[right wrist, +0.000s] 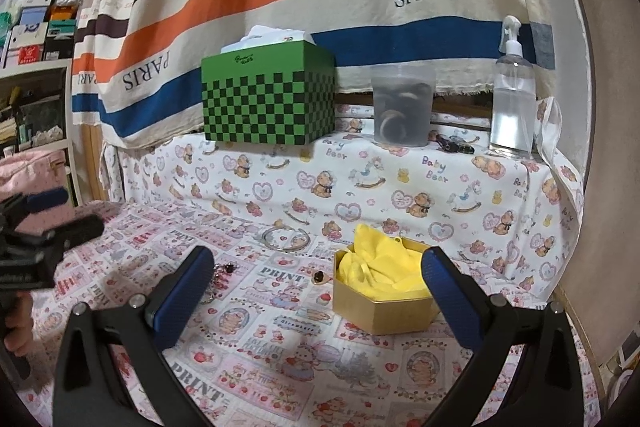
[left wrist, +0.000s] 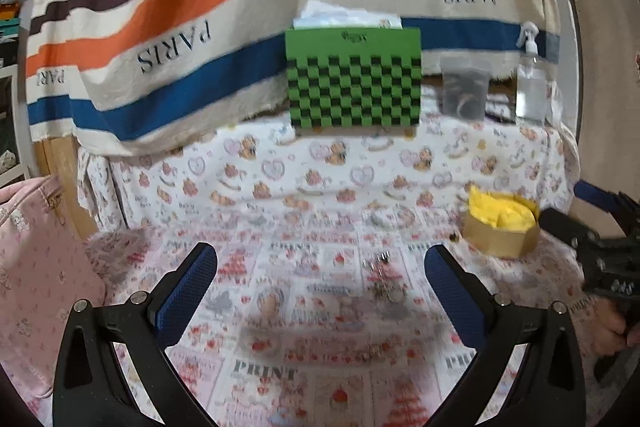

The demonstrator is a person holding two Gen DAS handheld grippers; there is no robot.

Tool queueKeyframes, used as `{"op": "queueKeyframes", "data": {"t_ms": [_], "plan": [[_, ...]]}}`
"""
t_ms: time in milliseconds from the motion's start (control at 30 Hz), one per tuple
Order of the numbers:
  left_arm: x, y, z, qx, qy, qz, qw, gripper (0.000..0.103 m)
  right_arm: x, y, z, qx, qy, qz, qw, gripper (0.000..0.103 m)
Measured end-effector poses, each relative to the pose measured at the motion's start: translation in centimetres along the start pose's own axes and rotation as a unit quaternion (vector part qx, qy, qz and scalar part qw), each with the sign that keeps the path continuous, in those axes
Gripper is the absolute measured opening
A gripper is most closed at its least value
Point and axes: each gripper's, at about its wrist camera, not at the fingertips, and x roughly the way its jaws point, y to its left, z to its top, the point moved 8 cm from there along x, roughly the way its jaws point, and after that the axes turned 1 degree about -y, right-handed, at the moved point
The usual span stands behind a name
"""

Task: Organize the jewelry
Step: 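Lower the left tool onto a small silver earring and close it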

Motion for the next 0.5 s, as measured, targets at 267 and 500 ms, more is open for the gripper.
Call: {"op": "queueKeyframes", "data": {"t_ms": [267, 500], "plan": [[1.7, -0.1, -2.3, -0.038, 0.142, -0.02, 0.9889, 0.078, 0.7, -1.2, -0.4, 0.048, 0.04, 0.021, 0.998, 0.103], [3.7, -2.5, -6.6, -0.075, 0.277, -0.075, 0.9549, 0.044, 1.4, -1.5, -1.2, 0.045, 0.061, 0.003, 0.997, 0.103]]}}
